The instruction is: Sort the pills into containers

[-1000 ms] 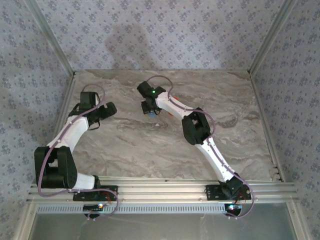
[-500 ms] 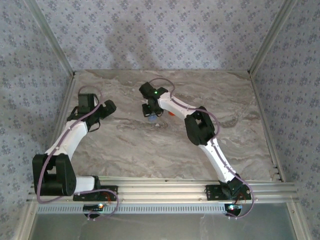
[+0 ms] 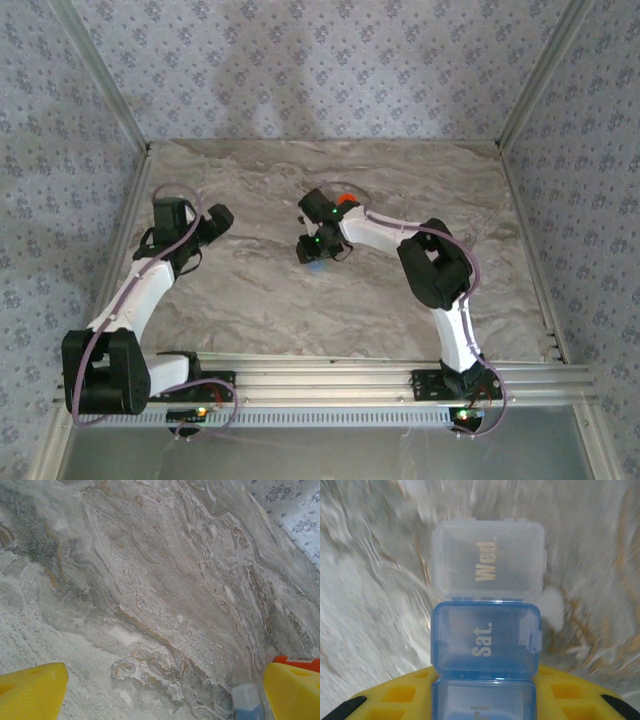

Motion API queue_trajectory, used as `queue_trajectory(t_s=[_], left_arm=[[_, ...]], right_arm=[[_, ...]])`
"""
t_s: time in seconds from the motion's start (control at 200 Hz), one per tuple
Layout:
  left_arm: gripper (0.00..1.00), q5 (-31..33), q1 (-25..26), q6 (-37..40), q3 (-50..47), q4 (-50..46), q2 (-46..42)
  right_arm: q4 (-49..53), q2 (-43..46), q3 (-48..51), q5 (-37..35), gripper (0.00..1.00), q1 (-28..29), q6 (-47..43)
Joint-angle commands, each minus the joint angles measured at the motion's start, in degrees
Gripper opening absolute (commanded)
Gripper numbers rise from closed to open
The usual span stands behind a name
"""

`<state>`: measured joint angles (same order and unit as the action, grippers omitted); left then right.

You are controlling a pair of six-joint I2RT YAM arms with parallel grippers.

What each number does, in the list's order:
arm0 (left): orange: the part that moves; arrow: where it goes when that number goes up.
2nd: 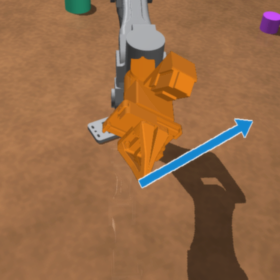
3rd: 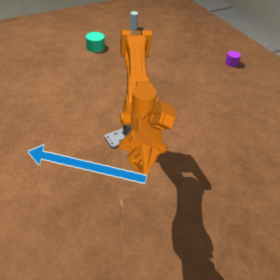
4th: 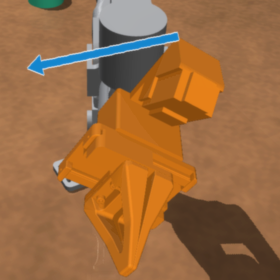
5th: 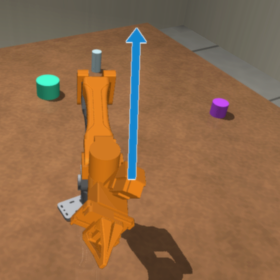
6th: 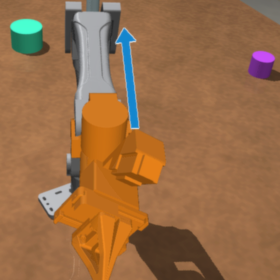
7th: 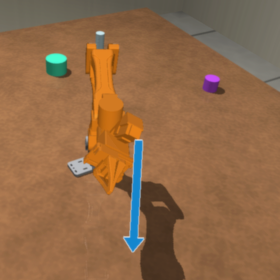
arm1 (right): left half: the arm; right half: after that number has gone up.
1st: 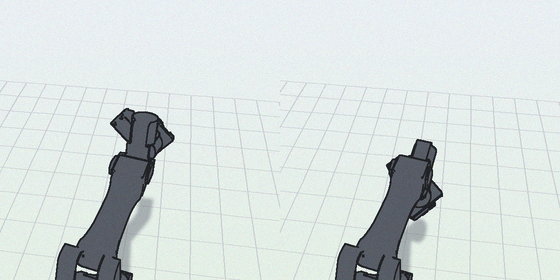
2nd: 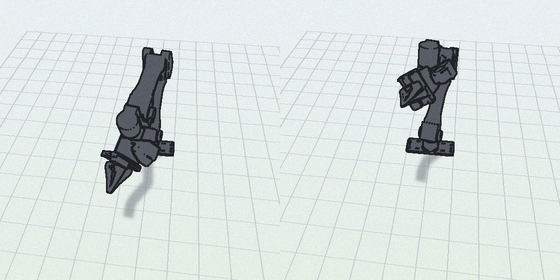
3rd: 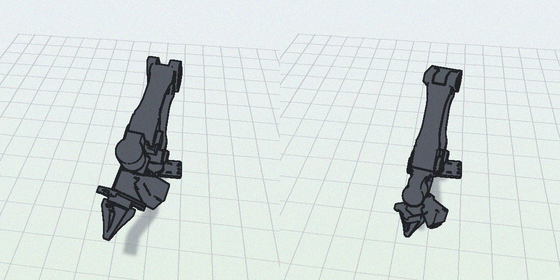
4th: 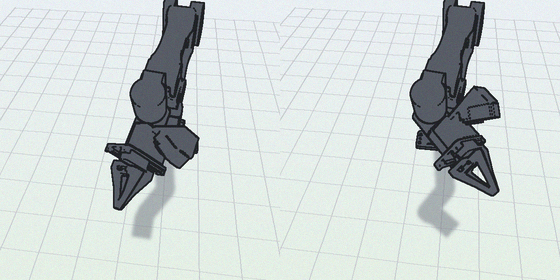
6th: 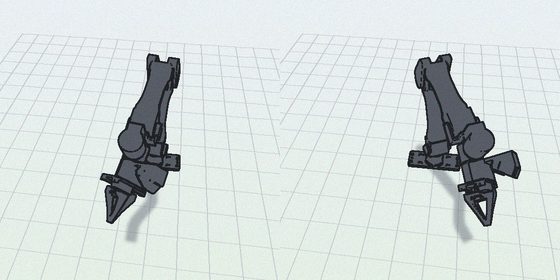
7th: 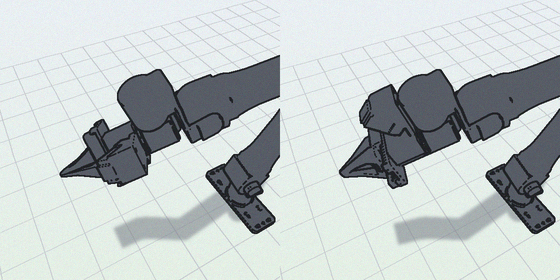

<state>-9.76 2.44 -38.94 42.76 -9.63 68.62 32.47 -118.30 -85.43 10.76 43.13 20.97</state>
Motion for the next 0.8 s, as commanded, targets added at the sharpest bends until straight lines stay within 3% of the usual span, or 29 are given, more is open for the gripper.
queue_trajectory(t_s=[0.0,0.11,0.3,0.44,0.795], left_arm=[[1.00,-1.6,0.5,-0.6,-0.7,1.6,-0.9],[1.00,-1.7,0.7,-0.8,-0.9,1.5,-0.5],[1.00,-1.8,1.1,-0.9,-0.7,1.1,0.2],[1.00,-1.9,1.2,-0.8,-0.5,1.1,0.4],[1.00,-1.7,1.5,-0.8,0.0,0.7,1.4]], right_arm=[[-2.1,3.0,4.1,-0.9,0.37,1.8,1.1],[-1.8,3.2,5.4,-2.5,0.43,2.7,1.5],[0.8,3.3,4.3,-2.9,0.67,3.0,2.7],[1.7,6.0,4.2,-2.3,0.78,2.4,4.4],[1.7,13.2,7.5,-0.8,0.80,-1.0,9.3]])
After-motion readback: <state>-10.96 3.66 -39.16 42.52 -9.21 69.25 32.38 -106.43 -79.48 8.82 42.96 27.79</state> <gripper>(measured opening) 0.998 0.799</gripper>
